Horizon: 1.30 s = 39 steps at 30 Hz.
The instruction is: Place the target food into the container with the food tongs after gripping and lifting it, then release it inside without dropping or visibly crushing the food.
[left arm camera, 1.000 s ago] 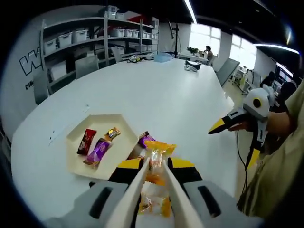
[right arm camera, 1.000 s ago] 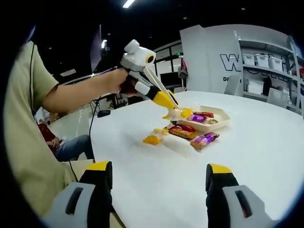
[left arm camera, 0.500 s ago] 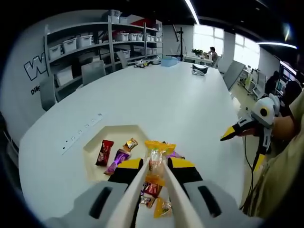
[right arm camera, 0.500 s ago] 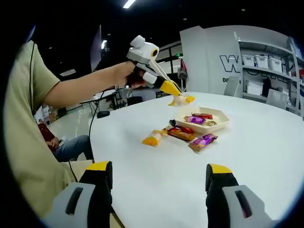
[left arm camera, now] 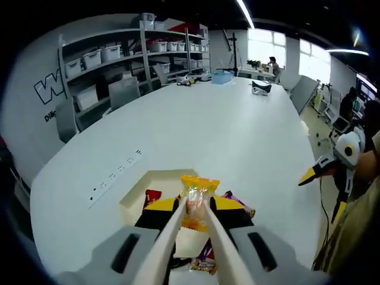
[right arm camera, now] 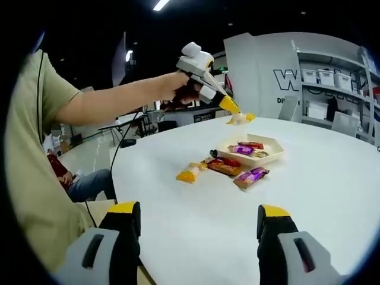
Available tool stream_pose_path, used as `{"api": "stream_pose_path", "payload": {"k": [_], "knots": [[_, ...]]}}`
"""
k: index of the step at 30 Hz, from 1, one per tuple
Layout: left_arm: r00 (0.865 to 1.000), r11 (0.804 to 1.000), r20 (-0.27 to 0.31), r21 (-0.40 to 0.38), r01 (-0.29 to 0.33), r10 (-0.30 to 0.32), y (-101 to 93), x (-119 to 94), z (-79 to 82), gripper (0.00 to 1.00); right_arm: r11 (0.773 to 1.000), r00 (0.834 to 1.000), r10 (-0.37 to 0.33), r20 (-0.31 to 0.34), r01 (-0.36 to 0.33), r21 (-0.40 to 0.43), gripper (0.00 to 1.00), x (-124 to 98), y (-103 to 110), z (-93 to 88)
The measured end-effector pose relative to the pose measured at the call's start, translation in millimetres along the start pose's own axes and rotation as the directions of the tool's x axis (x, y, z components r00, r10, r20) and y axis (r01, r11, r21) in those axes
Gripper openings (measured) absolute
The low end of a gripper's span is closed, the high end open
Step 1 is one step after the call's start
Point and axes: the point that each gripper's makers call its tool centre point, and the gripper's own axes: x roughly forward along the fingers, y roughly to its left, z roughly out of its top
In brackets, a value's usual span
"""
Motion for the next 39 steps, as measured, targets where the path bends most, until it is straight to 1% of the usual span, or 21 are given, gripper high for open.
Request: {"api": "stream_pose_path", "payload": {"k": [7,9,13,16,18,19,20,21,23,29,35,39], "knots": [[1.0,1.0,-0.009,0.011,-0.018,0.018,9.1,14.4,11.2,0.19,1.0,1.0,-0.005,-0.004,0.005,0.001,0.8,-1.5,-1.3,-1.0],[1.0,1.0,-0.008,0.01,-0.026,0.026,14.9,19.0,17.1,0.19,1.0,1.0,-0.005,-0.003,0.005,0.001,0.8,-1.5,-1.3,-0.6],[0.999,0.999,-0.006,0.007,-0.048,0.048,24.1,28.6,23.9,0.2,1.0,1.0,-0.005,-0.006,0.005,0.002,0.8,-1.6,-1.6,-1.7],[0.997,0.997,-0.023,0.018,-0.072,0.073,32.0,36.8,22.5,0.21,1.0,1.0,-0.006,-0.008,0.006,0.002,0.8,-1.8,-1.3,-2.1],[0.996,0.997,-0.037,0.01,-0.075,0.075,35.8,40.5,20.0,0.21,1.0,1.0,-0.005,-0.006,0.005,0.002,0.8,-1.8,-0.8,-1.8],[0.997,0.997,-0.039,-0.004,-0.072,0.072,36.9,41.9,19.2,0.22,1.0,1.0,-0.005,-0.007,0.005,0.003,0.8,-1.8,-0.9,-2.1],[0.998,0.998,-0.042,-0.02,-0.054,0.053,34.3,43.6,17.8,0.23,1.0,1.0,-0.006,-0.008,0.006,0.003,0.8,-1.8,-1.1,-2.8],[0.998,0.998,-0.044,-0.022,-0.052,0.051,34.0,43.8,17.0,0.23,1.0,1.0,-0.006,-0.008,0.006,0.003,0.8,-1.8,-1.2,-2.9],[0.996,0.998,-0.053,-0.002,-0.068,0.068,33.8,44.1,13.4,0.22,1.0,1.0,-0.008,-0.009,0.008,0.005,0.8,-2.1,-1.9,-3.4],[0.996,0.998,-0.059,-0.009,-0.067,0.067,33.1,39.4,5.9,0.22,1.0,1.0,-0.008,-0.008,0.008,0.007,0.8,-1.8,-2.3,-3.8],[0.996,0.997,-0.048,-0.007,-0.082,0.081,36.5,23.7,2.2,0.22,1.0,1.0,-0.001,-0.007,0.001,0.002,0.8,0.8,1.1,-2.5],[0.996,0.996,-0.039,-0.005,-0.085,0.085,34.8,12.7,0.8,0.22,1.0,1.0,0.003,-0.007,-0.003,0.0,0.8,2.7,2.8,-2.2]]}}
